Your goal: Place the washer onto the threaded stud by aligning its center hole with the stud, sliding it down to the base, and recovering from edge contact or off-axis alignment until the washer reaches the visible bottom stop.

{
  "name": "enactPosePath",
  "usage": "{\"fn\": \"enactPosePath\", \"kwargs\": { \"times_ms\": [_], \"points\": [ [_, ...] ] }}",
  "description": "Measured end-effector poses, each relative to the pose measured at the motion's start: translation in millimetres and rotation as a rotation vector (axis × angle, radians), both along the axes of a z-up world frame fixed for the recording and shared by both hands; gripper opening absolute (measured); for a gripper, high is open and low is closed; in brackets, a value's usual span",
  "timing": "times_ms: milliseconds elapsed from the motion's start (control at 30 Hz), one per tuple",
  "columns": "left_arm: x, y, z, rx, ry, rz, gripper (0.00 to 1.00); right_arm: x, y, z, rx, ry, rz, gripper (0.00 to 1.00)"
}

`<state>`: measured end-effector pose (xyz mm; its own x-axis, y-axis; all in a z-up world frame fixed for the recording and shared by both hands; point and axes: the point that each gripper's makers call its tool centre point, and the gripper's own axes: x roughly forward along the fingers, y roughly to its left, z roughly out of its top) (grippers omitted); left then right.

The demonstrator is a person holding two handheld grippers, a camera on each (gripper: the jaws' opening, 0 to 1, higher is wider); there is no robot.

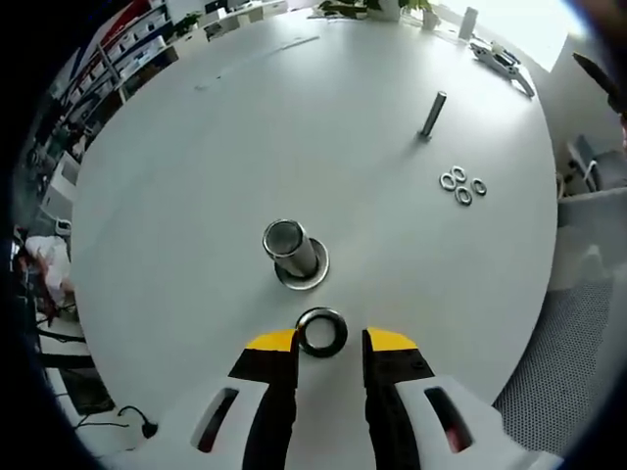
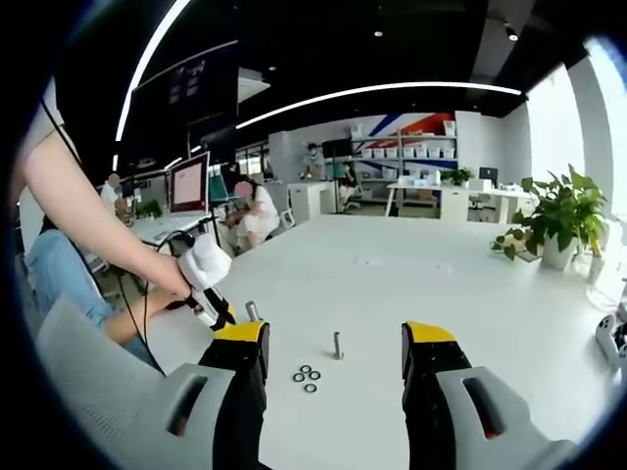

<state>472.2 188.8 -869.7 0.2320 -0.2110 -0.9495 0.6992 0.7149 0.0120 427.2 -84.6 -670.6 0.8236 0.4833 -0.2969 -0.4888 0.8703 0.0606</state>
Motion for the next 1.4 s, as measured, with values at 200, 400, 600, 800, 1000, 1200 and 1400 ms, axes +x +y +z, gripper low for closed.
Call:
{"fn": "enactPosePath", "kwargs": {
  "times_ms": [200,400,600,800,1000,1200,1400],
  "points": [
    [4.8,-0.1,-1.0,0.007,-0.005,-0.011,0.24,0.2,-1.1,-0.6,0.004,0.005,-0.005,0.57],
    [7.4,2.2,-3.3,0.011,0.007,-0.012,0.24,0.7,-1.3,-1.6,0.003,0.006,-0.005,0.57],
    [12.8,4.0,-5.0,0.000,0.009,-0.008,0.24,0.9,-2.1,-2.7,0.003,0.013,-0.007,0.57],
    [10.5,3.0,-5.4,0.013,0.013,-0.050,0.24,1.2,-3.5,-4.0,0.003,0.018,-0.013,0.57],
    [10.6,2.4,-5.6,0.021,0.023,-0.074,0.24,1.1,-2.7,-5.5,0.005,0.025,-0.009,0.57],
    [7.3,0.6,-5.4,0.042,0.037,-0.137,0.24,1.6,-2.7,-6.2,0.006,0.028,-0.007,0.57],
    [7.6,-1.1,-5.9,0.051,0.037,-0.173,0.24,1.3,-1.9,-7.2,0.001,0.031,-0.005,0.57]
  ]
}}
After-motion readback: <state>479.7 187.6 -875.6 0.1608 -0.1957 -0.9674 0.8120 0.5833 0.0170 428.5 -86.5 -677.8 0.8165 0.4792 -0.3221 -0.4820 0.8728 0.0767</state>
